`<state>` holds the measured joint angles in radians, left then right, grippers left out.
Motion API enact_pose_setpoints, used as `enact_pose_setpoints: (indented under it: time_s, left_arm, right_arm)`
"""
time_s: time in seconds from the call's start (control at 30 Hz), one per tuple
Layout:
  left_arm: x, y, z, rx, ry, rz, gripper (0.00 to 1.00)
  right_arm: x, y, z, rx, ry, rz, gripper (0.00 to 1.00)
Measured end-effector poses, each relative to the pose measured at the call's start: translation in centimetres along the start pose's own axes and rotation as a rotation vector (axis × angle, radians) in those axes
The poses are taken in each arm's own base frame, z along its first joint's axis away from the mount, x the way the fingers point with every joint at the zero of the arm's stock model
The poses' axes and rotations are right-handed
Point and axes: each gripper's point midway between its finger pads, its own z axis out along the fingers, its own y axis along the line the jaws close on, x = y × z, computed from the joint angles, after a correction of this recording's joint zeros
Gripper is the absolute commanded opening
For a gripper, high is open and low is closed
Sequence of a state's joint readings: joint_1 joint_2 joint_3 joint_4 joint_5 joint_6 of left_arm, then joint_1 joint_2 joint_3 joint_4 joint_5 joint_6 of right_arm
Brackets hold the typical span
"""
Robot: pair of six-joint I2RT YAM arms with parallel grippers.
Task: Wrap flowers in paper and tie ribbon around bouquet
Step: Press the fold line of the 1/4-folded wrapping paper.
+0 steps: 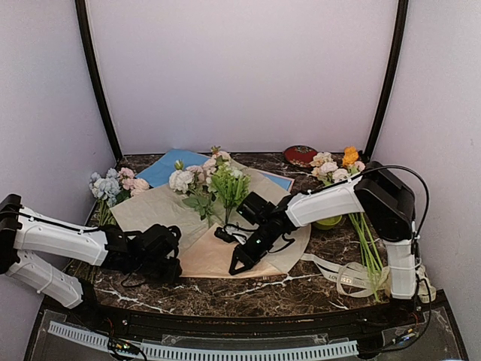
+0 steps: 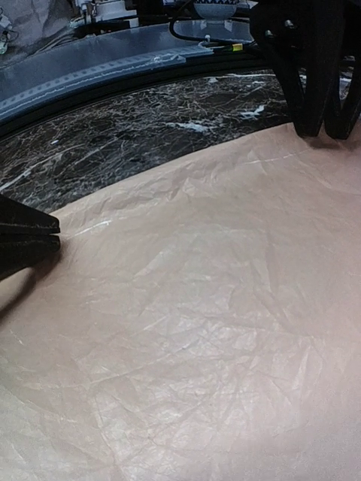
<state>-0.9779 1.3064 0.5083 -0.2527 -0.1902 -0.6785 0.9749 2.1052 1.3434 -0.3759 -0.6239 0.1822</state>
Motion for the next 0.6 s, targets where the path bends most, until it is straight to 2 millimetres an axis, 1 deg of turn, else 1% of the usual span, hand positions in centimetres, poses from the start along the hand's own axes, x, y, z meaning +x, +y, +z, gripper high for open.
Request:
enact_pose_setpoints:
  time_s: [0.07,0.2,0.3,0.43,0.53,0.6]
  left_arm:
    - [0.0,0.2,-0.1,0.004,0.001,-0.042,0.23]
    - [0.5,1.3,-0.5,0.006,0.003,-0.134,0.2]
    - [1.5,2.3,-1.0,0.007,0.017,-0.197,0.18]
    - [3.0,3.0,-1.8,0.027,0.032,-0.268,0.18]
    - [3.8,3.6,-2.2,0.024,0.037,-0.319,0.14]
    - [4.0,4.0,-2.5,0.011,0.039,-0.352,0.09]
  right_arm:
    - [0.2,0.0,0.0,0.0,0.001,-0.002,0.0]
    - [0.2,0.0,0.0,0.0,0.001,-0.008,0.0]
    - [0.2,0.0,0.0,0.001,0.001,-0.013,0.0]
    - [0.3,0.0,-0.1,0.004,0.0,-0.02,0.0]
    - [0.3,-0.1,-0.2,0.009,0.001,-0.02,0.0]
    - [0.4,-0.1,-0.2,0.012,0.001,-0.021,0.0]
